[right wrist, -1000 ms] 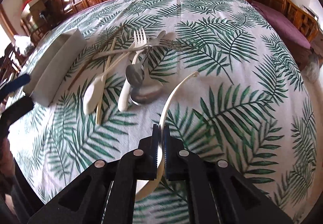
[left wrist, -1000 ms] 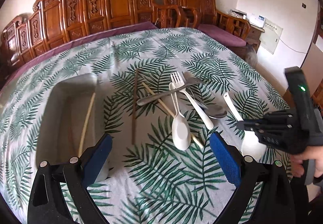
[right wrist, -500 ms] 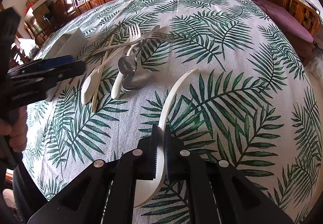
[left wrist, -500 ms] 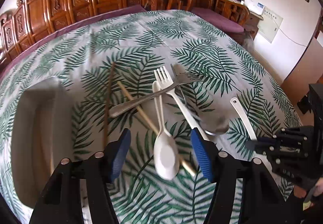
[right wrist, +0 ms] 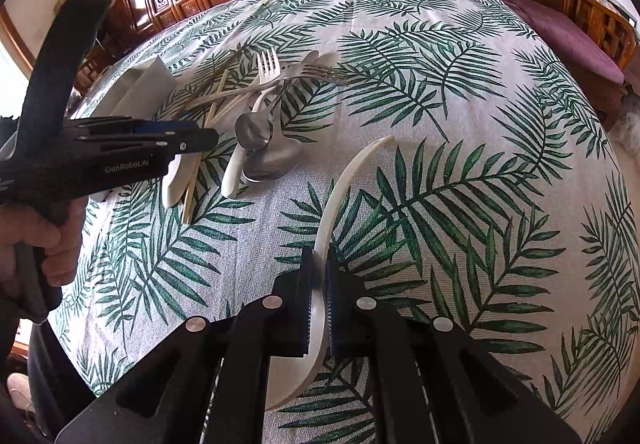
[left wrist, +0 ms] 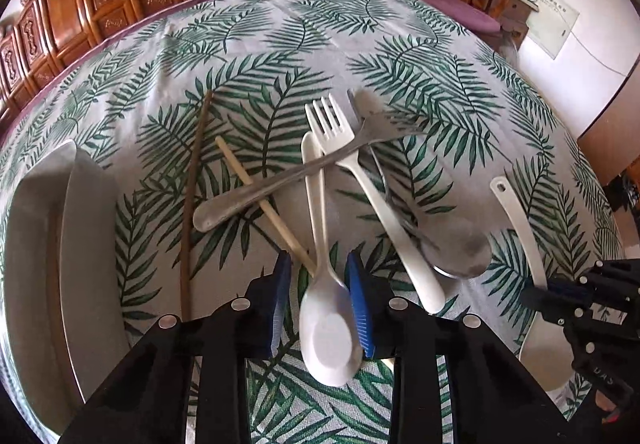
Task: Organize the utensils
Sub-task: 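Grasp another white plastic spoon with the left tool while the right tool holds its spoon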
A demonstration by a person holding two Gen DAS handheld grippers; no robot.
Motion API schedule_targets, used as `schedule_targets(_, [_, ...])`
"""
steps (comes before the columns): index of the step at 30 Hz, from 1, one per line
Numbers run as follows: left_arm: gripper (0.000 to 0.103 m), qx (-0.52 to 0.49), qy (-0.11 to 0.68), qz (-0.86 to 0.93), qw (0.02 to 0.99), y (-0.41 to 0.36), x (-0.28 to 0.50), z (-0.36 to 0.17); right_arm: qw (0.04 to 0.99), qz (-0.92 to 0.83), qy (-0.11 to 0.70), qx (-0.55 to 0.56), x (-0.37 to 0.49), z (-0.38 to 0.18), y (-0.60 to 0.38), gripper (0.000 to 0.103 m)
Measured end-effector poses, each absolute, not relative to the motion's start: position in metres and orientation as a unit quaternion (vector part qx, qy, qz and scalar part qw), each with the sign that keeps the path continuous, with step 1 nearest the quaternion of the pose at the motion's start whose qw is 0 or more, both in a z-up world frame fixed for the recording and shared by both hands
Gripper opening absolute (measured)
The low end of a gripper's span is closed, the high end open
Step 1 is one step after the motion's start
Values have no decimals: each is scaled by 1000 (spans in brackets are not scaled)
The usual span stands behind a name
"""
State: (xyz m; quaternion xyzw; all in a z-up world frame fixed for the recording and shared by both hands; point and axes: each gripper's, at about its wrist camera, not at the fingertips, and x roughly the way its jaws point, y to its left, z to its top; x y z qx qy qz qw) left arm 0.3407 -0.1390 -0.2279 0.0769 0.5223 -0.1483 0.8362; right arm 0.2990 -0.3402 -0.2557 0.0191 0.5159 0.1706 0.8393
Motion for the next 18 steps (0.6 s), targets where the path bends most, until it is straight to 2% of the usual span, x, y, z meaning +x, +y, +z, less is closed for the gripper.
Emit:
schedule_targets(2, [21, 78, 523, -148, 835, -137, 339, -228, 839, 171, 516, 20, 299, -256, -340, 8])
schedule_targets(18, [20, 77, 516, -150, 840, -124, 305, -211, 839, 171, 517, 18, 300, -256, -339, 8])
